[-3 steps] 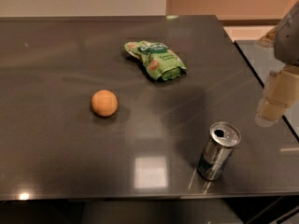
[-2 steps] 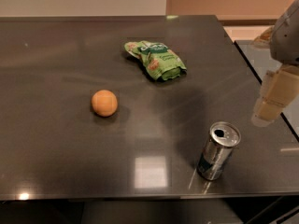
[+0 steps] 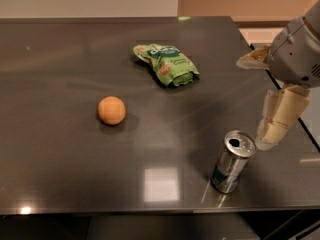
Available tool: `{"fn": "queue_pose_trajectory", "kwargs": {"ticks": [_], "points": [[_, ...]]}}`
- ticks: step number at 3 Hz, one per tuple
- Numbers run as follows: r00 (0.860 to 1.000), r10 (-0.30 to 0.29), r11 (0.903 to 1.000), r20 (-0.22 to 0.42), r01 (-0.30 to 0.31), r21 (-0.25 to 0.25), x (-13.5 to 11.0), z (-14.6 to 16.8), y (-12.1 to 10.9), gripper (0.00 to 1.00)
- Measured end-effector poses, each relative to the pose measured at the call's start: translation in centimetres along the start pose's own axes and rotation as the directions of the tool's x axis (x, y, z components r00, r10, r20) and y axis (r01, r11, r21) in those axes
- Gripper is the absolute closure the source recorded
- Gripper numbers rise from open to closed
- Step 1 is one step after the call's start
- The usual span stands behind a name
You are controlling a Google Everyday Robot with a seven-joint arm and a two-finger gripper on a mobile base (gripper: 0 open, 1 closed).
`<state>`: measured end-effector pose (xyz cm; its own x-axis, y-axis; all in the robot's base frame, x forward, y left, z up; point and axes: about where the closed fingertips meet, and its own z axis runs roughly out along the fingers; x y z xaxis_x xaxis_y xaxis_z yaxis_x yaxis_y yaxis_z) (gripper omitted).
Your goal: Knock redbull can over
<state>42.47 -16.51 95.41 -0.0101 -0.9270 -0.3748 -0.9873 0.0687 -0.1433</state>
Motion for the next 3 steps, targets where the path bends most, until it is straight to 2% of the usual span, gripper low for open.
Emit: {"fn": "queue_pose_trajectory", "kwargs": {"ticks": [1,2,3], "points": [[0.995,-0.079,0.9943,0.056,0.082,-0.067,-0.6,1.1,0.9,0.00],[0.983,-0.156,0.9791,0.095,0.166,-0.117,-1.0,1.5,1.5,0.00],[0.965,-0.230,0.9564,0.123,0.248,-0.155,-1.3,2.3,2.4,0.00]]}}
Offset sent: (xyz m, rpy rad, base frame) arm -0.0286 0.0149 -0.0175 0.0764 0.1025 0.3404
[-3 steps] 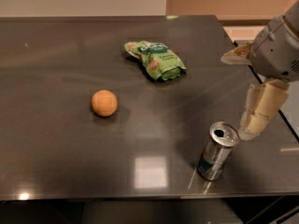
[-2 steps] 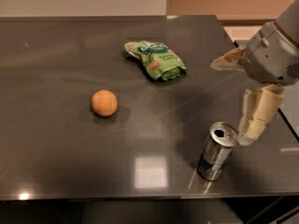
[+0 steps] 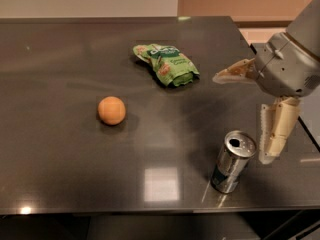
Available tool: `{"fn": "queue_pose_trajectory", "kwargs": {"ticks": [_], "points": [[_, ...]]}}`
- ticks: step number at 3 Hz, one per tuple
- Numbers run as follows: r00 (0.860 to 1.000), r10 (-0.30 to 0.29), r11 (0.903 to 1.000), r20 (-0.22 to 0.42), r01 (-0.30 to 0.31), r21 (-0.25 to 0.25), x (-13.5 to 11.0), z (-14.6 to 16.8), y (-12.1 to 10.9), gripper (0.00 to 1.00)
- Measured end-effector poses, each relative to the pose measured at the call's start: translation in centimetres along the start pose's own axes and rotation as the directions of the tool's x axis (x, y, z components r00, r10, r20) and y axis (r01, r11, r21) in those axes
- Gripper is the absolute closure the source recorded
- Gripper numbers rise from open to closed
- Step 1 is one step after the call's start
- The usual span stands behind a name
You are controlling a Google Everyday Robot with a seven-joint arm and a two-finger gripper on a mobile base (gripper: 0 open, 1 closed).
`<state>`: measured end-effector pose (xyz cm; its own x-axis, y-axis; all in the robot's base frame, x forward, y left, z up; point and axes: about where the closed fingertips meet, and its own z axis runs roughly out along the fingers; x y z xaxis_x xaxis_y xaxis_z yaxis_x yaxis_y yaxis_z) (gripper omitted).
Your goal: Knock redbull can over
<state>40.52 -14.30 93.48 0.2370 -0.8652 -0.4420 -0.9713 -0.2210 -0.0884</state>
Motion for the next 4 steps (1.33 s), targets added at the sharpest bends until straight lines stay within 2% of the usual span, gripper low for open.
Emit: {"fn": "queue_pose_trajectory", "kwargs": {"ticks": [1,2,4], "points": [[0.997,-0.071,0.9972,0.028,0.072,-0.020,-0.3,1.1,0.8,0.00],[0.991,-0.130,0.9891,0.043,0.133,-0.065,-0.7,2.1,2.0,0.00],[0.982,-0.176,0.9767,0.074,0.183,-0.111,-0.9,3.0,3.8,0.00]]}}
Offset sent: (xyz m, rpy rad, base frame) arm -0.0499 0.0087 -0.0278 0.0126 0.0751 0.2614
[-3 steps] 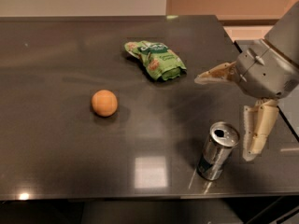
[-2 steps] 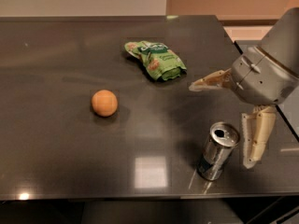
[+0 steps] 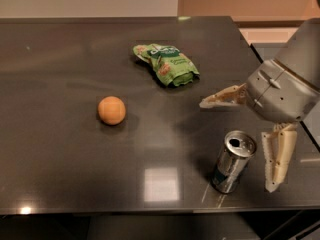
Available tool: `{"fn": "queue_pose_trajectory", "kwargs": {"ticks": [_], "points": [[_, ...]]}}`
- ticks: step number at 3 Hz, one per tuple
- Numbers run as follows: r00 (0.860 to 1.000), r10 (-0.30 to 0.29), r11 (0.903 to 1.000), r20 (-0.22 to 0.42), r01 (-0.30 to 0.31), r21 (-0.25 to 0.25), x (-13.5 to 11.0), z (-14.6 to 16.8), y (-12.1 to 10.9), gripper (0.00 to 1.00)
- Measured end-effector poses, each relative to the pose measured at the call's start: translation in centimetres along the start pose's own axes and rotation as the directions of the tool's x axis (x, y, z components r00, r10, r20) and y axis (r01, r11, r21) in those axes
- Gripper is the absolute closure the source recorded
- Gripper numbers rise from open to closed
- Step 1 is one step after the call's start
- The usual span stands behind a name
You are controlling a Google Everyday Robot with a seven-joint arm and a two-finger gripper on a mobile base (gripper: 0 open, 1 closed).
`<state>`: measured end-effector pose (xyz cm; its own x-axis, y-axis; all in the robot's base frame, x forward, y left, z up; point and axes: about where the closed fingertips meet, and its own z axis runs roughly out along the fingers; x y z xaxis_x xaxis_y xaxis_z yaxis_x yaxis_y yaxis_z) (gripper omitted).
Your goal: Knock redbull can over
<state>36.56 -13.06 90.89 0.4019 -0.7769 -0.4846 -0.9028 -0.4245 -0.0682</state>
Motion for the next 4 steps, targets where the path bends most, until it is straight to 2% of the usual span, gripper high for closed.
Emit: {"fn": "queue_pose_trajectory", "kwargs": {"ticks": [1,3,4], "points": [[1.000,-0.011,0.9999,0.013,0.011,-0.012,0.0,0.3,0.5,0.18],[0.999,-0.015,0.9997,0.030,0.015,-0.017,0.4,0.3,0.8,0.65],[1.000,0.011,0.9999,-0.009,-0.011,0.007,0.2,-0.5,-0.2,0.88]]}}
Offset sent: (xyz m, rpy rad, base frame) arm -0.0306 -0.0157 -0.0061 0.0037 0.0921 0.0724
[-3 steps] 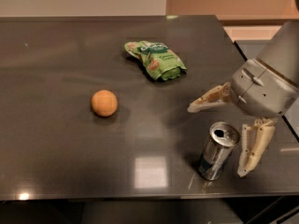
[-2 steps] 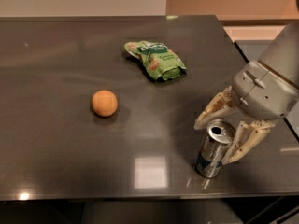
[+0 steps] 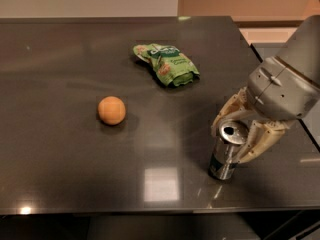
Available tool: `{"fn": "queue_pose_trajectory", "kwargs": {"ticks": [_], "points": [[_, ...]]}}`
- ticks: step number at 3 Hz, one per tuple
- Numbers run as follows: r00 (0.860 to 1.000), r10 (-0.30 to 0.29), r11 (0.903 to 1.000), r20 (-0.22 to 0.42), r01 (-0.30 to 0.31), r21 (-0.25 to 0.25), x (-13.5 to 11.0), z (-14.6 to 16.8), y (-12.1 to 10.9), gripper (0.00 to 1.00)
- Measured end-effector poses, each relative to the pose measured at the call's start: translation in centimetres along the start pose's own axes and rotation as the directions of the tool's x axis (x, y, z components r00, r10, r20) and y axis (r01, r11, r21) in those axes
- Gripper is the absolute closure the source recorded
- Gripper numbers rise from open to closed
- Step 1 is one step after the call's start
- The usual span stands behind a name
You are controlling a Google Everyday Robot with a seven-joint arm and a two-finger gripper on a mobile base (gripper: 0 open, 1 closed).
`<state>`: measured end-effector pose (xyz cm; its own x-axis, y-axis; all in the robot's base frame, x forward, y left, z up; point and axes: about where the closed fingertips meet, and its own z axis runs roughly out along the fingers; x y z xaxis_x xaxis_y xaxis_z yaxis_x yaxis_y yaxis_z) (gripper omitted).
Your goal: Knock redbull can over
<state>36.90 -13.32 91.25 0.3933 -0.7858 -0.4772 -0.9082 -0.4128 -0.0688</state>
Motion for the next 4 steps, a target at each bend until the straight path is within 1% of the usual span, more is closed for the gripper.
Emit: {"fn": "queue_pose_trajectory", "kwargs": {"ticks": [1,2,3,4], "points": [[0.995,0.054,0.9977,-0.079,-0.051,0.044,-0.1,-1.1,-2.3,1.00],[0.973,0.115,0.9923,-0.200,-0.103,0.068,-0.1,-1.4,-4.7,1.00],[0.936,0.147,0.9890,-0.320,-0.133,0.066,0.4,-1.3,-6.3,1.00],[0.898,0.161,0.9870,-0.410,-0.149,0.061,1.0,-1.0,-7.5,1.00]]}}
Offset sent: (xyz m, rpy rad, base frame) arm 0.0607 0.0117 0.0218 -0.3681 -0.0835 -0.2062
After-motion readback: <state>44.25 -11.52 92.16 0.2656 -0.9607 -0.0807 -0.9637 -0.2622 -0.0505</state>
